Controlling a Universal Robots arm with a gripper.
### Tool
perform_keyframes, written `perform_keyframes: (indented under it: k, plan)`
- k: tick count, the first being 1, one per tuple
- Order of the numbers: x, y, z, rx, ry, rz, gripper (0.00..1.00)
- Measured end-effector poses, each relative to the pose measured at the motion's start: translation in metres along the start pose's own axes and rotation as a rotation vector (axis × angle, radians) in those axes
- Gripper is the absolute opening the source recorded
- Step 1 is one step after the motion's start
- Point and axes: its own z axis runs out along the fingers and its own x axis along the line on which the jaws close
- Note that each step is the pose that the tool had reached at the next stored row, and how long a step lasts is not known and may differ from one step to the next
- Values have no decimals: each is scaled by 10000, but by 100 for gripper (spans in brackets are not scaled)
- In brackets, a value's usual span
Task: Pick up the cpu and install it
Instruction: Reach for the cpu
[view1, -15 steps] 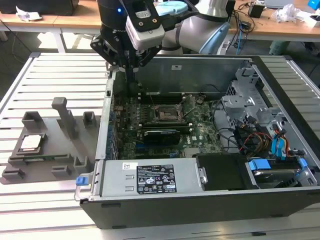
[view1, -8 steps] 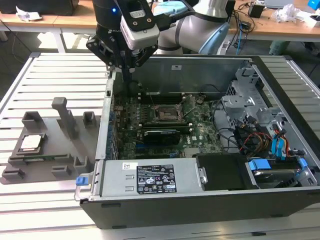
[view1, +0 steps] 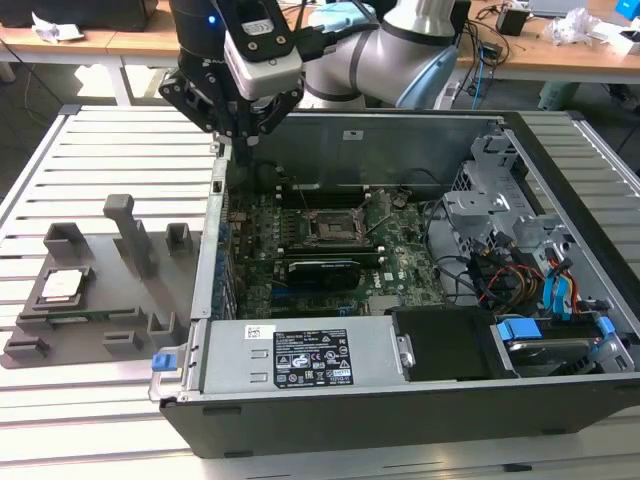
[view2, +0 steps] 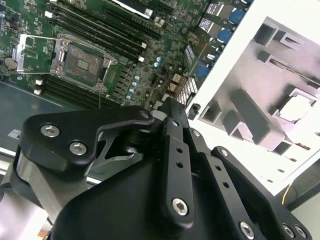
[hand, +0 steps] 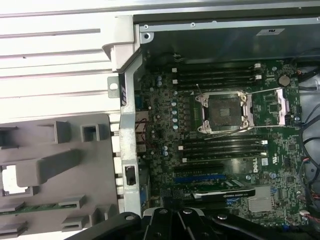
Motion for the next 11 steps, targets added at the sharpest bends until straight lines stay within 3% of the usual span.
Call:
perform_keyframes:
  k: [11]
  plan:
    - [168,-12,-4,3,-1,0,11]
